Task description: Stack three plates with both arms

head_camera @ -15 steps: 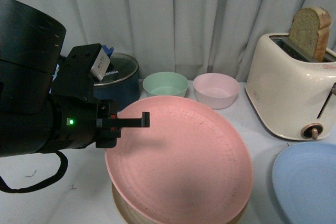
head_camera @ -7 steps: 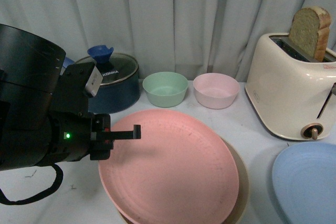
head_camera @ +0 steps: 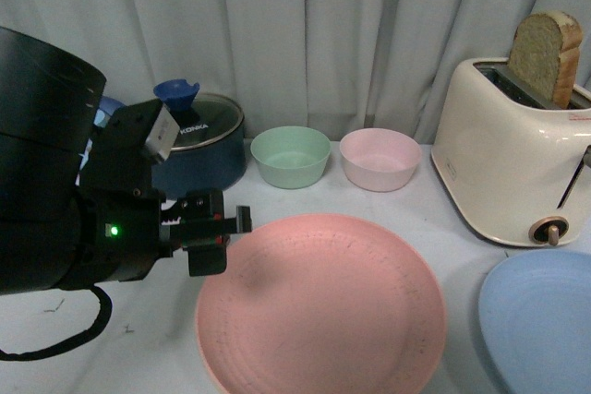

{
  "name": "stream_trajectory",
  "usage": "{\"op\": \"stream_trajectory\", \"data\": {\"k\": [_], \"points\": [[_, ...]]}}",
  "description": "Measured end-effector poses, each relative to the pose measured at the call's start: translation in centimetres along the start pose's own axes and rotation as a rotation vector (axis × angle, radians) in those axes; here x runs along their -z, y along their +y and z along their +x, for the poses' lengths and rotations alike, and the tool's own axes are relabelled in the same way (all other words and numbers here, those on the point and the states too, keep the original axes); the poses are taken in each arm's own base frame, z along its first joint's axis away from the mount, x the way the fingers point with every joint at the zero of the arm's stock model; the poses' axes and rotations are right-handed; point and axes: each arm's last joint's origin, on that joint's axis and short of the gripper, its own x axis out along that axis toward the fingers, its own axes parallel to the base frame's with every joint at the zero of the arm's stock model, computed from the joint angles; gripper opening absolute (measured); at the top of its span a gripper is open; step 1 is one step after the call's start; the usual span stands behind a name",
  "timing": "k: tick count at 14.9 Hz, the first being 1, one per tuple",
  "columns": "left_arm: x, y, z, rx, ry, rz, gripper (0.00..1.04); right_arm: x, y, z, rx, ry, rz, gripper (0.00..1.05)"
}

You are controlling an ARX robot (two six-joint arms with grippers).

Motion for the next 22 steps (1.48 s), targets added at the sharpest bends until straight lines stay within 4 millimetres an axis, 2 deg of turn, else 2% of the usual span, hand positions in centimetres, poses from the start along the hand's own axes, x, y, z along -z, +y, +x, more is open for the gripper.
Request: {"op": "stream_trajectory", "data": {"k": [3,5,6,7,8,9,10,12,16,22], "points": [[-0.9,0.0,-1.1,0.01,-0.065,-0.018,0.69,0.0,0.0,0.0,0.0,0.0,0.0,0.98],[-2.0,0.0,-2.7,0.02,-0.148,-0.03,0.82,0.0,0.0,0.0,0.0,0.0,0.0,0.98],[-3.2,0.0,-4.6,0.023,-0.209,-0.047,0.96,0.0,0.0,0.0,0.0,0.0,0.0,0.98],[-4.0,0.2,-7.1,0.018,-0.256,-0.056,0.97,0.0,0.0,0.0,0.0,0.0,0.0,0.98],[-3.8,2.1,-13.3,-0.159,-0.711,0.091,0.74,0.0,0.0,0.0,0.001,0.0,0.0,0.98],[0.7,4.1,-15.2,-0.205,-0.727,0.19,0.23,0.0,0.0,0.0,0.0,0.0,0.0,0.98],[3.2,5.3,-16.8,-0.196,-0.73,0.197,0.02,0.0,0.0,0.0,0.0,0.0,0.0,0.98],[4.4,5.9,-17.8,-0.213,-0.741,0.192,0.02,0.0,0.0,0.0,0.0,0.0,0.0,0.98],[6.5,6.0,-18.0,-0.209,-0.739,0.193,0.02,0.0,0.0,0.0,0.0,0.0,0.0,0.98],[6.6,5.9,-18.4,-0.208,-0.743,0.193,0.02,0.0,0.0,0.0,0.0,0.0,0.0,0.98]]}}
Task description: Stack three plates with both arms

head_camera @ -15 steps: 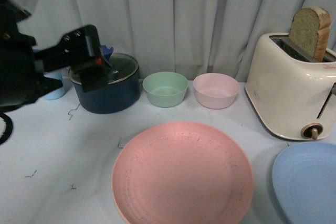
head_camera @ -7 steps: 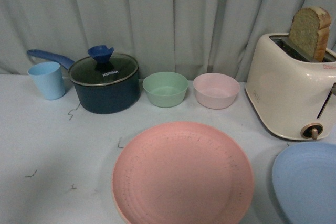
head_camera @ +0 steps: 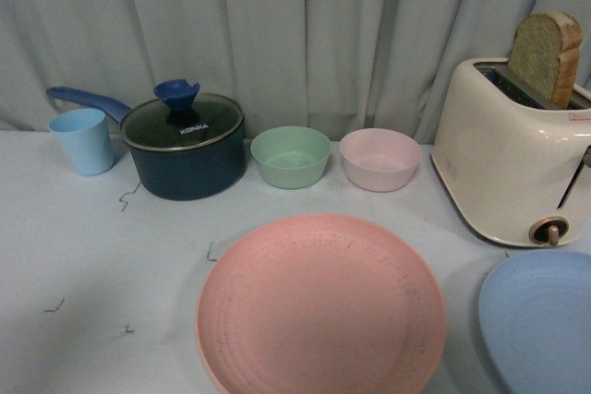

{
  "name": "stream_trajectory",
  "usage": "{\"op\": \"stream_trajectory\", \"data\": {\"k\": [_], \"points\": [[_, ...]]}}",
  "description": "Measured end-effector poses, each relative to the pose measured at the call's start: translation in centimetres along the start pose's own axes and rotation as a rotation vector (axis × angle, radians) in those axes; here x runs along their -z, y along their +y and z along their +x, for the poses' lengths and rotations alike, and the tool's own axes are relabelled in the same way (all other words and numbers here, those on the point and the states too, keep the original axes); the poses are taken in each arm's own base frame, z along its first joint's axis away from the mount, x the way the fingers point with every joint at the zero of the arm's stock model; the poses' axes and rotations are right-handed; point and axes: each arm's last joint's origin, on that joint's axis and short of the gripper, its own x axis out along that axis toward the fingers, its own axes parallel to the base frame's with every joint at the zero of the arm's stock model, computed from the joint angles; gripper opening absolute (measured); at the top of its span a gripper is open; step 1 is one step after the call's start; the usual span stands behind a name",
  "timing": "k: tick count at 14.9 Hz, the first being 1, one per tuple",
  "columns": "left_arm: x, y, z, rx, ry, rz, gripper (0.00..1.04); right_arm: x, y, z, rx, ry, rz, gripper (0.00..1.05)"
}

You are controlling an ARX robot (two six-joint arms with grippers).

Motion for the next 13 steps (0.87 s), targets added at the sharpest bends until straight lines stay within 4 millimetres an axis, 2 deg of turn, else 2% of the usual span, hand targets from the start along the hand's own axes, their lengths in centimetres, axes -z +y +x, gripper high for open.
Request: {"op": "stream_trajectory", "data": {"k": [13], "points": [[-0.4,0.0,-2.5,0.0,-0.016,0.0,0.02,0.0,0.0,0.0,0.0,0.0,0.0,0.98]]}}
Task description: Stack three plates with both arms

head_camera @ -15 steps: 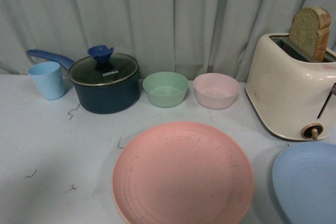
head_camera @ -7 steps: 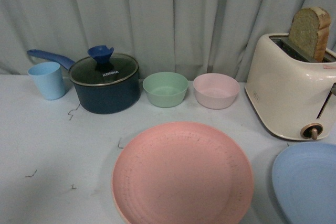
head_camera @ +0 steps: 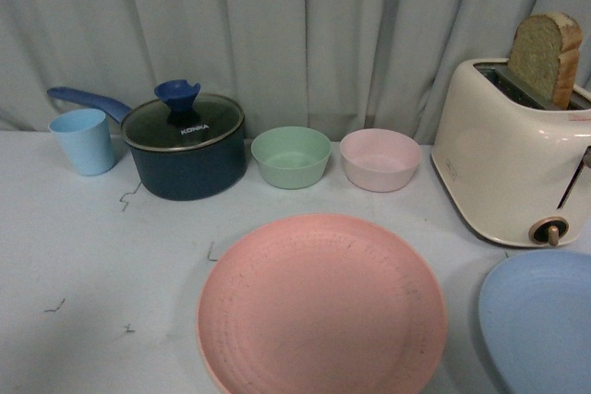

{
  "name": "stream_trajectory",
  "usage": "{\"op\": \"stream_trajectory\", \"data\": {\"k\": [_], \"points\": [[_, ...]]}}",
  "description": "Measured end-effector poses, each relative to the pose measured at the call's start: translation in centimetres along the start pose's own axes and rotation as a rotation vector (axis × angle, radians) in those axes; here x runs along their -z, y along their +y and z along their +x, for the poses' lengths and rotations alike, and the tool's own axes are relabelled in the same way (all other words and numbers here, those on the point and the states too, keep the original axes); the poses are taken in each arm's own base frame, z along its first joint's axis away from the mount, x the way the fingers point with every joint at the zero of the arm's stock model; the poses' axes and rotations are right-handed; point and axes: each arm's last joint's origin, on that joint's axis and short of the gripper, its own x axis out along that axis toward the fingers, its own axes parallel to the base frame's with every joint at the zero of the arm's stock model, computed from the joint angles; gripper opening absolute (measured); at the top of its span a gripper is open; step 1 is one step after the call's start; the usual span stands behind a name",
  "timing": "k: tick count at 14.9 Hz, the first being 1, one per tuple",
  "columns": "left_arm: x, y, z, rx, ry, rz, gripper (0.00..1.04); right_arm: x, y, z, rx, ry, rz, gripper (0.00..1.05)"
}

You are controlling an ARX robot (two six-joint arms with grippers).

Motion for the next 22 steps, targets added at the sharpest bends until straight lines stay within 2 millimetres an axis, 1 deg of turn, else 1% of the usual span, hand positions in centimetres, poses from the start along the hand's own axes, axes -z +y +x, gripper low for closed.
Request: {"op": "stream_trajectory", "data": {"k": [2,4,5,6,7,8,12,13,14,15,16,18,19,20,21,22], "points": [[0.0,0.0,-0.2,0.0,0.001,0.0,0.02,0.0,0.0,0.0,0.0,0.0,0.0,0.98],[0.5,0.0,-1.2,-0.001,0.034,0.0,0.02,0.0,0.0,0.0,0.0,0.0,0.0,0.98],[0.0,0.0,-1.3,-0.002,-0.008,0.0,0.02,0.0,0.0,0.0,0.0,0.0,0.0,0.98],[0.4,0.0,-1.3,-0.001,0.019,0.0,0.02,0.0,0.0,0.0,0.0,-0.001,0.0,0.98],[0.4,0.0,-1.3,0.0,0.013,0.0,0.02,0.0,0.0,0.0,0.0,0.0,0.0,0.98],[0.3,0.0,-1.3,0.001,0.013,0.0,0.1,0.0,0.0,0.0,0.0,0.0,0.0,0.98],[0.3,0.0,-1.3,0.0,0.013,0.0,0.61,0.0,0.0,0.0,0.0,0.0,0.0,0.98],[0.4,0.0,-1.3,-0.001,0.013,0.0,0.72,-0.4,-0.1,0.2,-0.075,-0.038,0.009,0.98],[0.3,0.0,-1.3,0.003,0.012,0.0,0.85,-1.1,-1.1,0.7,-0.136,-0.079,0.007,0.98],[0.3,0.0,-1.3,0.0,0.013,0.0,0.97,-1.1,-2.2,1.5,-0.159,-0.07,0.019,0.98],[0.3,0.0,-1.3,0.0,0.013,0.001,0.98,-1.4,-3.4,2.4,-0.147,-0.079,0.021,0.98],[0.3,0.0,-1.3,0.0,0.013,0.001,0.98,-2.3,-6.8,5.4,0.04,-0.092,0.027,0.98],[0.3,0.0,-1.3,0.0,0.013,0.001,0.98,-1.6,-8.3,7.4,0.098,-0.034,0.056,0.98],[0.3,0.0,-1.3,0.0,0.013,0.001,0.98,1.3,-9.6,9.5,0.154,0.142,0.137,0.98],[0.3,0.0,-1.3,0.0,0.013,0.001,0.98,3.5,-9.9,10.5,0.175,0.27,0.19,0.98],[0.3,0.0,-1.3,0.0,0.013,0.001,0.98,5.6,-9.9,11.4,0.176,0.363,0.22,0.98]]}}
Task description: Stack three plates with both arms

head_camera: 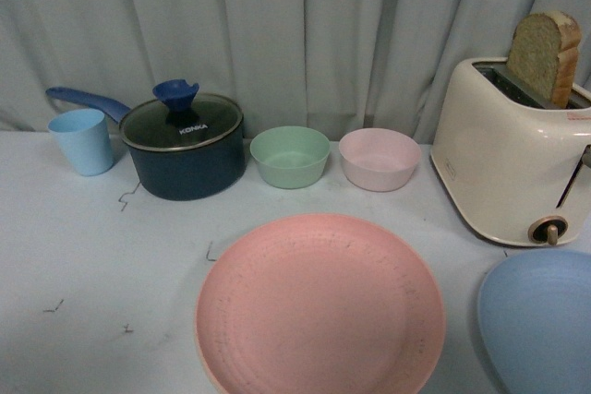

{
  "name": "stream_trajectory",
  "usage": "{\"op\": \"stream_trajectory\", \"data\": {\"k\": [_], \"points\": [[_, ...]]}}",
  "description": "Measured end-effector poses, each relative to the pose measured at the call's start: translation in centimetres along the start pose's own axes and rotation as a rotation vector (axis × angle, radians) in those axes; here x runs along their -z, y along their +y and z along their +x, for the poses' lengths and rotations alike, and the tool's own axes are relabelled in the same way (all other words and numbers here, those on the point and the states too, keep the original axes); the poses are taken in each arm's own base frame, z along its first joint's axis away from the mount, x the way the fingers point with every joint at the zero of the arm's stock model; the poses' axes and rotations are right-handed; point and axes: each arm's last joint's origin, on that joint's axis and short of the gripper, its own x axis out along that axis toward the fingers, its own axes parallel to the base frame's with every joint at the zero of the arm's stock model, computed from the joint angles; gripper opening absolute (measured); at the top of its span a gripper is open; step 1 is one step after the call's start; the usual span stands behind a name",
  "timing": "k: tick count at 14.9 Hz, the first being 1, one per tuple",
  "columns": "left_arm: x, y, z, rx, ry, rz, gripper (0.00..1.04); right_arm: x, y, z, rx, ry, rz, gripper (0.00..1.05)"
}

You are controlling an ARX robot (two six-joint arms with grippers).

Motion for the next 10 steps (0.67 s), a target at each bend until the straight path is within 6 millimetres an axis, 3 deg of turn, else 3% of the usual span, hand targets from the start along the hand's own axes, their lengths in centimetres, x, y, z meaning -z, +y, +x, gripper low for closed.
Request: {"op": "stream_trajectory", "data": {"k": [4,10], "points": [[0.0,0.0,0.0,0.0,0.0,0.0,0.98,3.5,0.3,4.4,-0.029,0.218,0.061,0.98],[0.0,0.0,0.0,0.0,0.0,0.0,0.98,6.1,-0.7,6.4,0.018,0.346,0.093,0.98]]}}
